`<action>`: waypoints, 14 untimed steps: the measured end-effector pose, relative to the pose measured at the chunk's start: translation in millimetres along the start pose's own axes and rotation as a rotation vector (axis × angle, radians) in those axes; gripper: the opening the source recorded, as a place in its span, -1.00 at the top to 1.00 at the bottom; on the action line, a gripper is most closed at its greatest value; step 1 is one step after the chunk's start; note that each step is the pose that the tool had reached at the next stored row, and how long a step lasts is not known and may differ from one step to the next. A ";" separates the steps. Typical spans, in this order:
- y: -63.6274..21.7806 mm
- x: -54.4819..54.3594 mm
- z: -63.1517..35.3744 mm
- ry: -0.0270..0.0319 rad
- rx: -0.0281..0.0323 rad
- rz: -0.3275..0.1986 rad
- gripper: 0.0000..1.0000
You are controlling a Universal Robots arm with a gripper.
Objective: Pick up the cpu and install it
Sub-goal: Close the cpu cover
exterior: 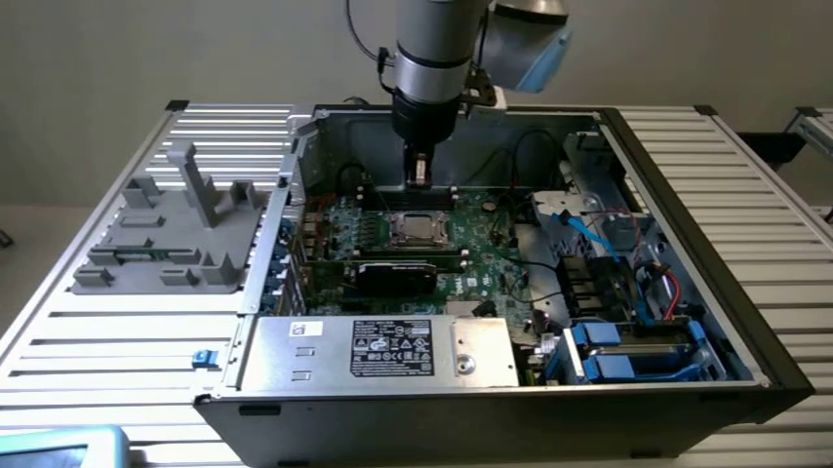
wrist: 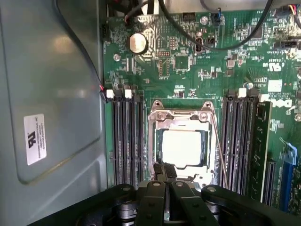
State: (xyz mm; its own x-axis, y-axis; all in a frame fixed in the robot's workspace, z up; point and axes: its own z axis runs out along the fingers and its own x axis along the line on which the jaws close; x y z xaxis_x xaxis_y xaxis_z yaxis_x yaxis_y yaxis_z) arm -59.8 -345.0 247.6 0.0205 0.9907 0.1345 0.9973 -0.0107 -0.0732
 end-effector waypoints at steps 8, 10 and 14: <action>-8.2 -4.9 14.5 -0.0003 0.0001 0.000 0.79; -9.0 -7.4 17.6 -0.0003 0.0002 0.000 0.79; -11.4 -11.8 24.4 -0.0001 0.0001 0.000 0.79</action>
State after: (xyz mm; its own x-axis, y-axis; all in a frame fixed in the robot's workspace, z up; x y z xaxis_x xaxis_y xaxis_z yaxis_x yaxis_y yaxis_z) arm -73.1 -353.3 222.7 0.0207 0.9907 0.1343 0.9972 -0.0109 -0.0733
